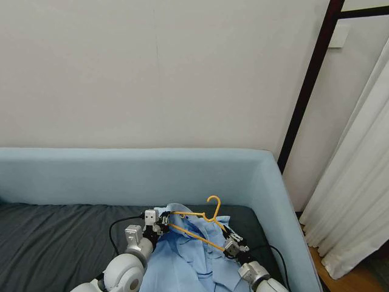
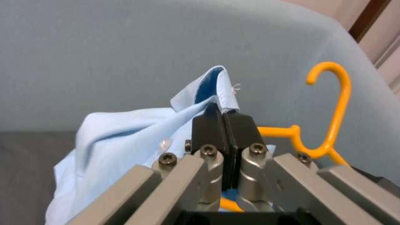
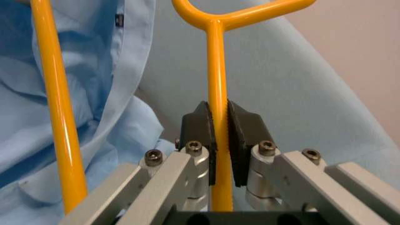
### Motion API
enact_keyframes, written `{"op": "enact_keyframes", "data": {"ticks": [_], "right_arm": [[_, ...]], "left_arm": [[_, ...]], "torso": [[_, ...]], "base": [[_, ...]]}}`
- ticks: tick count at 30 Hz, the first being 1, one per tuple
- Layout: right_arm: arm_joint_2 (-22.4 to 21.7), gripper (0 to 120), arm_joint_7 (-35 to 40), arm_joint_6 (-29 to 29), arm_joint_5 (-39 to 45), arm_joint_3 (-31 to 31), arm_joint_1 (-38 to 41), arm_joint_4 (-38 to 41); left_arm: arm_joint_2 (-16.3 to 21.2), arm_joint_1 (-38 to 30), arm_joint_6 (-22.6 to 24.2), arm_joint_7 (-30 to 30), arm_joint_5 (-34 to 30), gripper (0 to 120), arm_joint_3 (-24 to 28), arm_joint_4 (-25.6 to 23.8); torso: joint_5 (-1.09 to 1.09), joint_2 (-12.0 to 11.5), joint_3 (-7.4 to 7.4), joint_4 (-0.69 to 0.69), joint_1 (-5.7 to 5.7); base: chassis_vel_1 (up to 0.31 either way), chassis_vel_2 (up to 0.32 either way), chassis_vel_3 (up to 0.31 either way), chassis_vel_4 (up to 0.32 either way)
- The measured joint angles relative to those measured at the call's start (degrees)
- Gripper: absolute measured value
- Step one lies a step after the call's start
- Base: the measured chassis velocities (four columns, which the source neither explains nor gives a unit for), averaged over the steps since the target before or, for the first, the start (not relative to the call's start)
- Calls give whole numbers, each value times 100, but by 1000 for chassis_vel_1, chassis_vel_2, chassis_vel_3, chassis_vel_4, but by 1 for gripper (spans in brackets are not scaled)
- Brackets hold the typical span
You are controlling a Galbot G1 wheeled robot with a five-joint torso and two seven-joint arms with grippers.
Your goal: Pick up the clothes from the sofa and hang them on the clothes hanger.
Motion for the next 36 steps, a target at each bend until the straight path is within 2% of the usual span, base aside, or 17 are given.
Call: {"op": "enact_keyframes", "data": {"ticks": [5,17,22,36], "right_arm": [[6,5,14,-31,-85,-69,131,24],[52,5,117,216,-932,-55,327,-46],[95,5,158,126,-1236,-93,604,-182],[99,5,83,16,-1379,-386,995,-258]], "left_arm": [[-139,-267,60,-119,20,0,296,-37],[-76,-595,158,-188,54,0,584,-153],[-63,-828,157,-125,423,0,854,-112],[-69,-1065,201,-113,645,0,1191,-263]], "torso": [[0,0,0,0,0],[1,0,0,1,0],[0,0,0,0,1],[1,0,0,0,1]], "base": [[0,0,0,0],[0,0,0,0],[0,0,0,0],[0,0,0,0]]}}
